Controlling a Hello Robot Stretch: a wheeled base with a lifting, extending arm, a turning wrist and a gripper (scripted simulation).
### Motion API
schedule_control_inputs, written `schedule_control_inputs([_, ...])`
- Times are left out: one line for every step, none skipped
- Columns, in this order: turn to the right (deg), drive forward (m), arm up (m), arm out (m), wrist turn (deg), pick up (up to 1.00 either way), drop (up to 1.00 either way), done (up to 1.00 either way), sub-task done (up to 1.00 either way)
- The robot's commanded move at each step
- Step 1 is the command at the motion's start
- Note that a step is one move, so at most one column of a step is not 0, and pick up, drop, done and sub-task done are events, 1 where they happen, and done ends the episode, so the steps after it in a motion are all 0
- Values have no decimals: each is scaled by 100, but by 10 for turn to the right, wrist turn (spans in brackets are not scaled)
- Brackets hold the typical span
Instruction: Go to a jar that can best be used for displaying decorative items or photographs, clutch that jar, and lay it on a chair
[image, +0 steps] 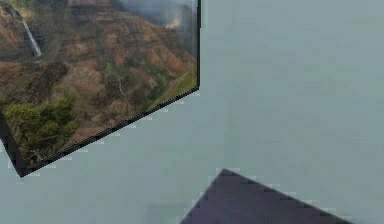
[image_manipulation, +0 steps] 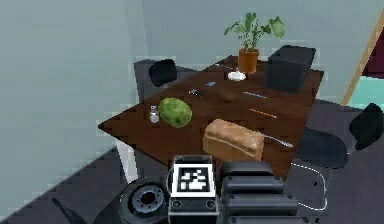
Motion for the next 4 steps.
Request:
schedule_control_inputs([0, 0, 0, 34, 0, 0, 0, 0, 0])
schedule_control_inputs([0, 0, 0, 0, 450, 0, 0, 0, 0])
schedule_control_inputs([0, 0, 0, 0, 330, 0, 0, 0, 0])
schedule_control_inputs([0, 0, -22, 0, 0, 0, 0, 0, 0])
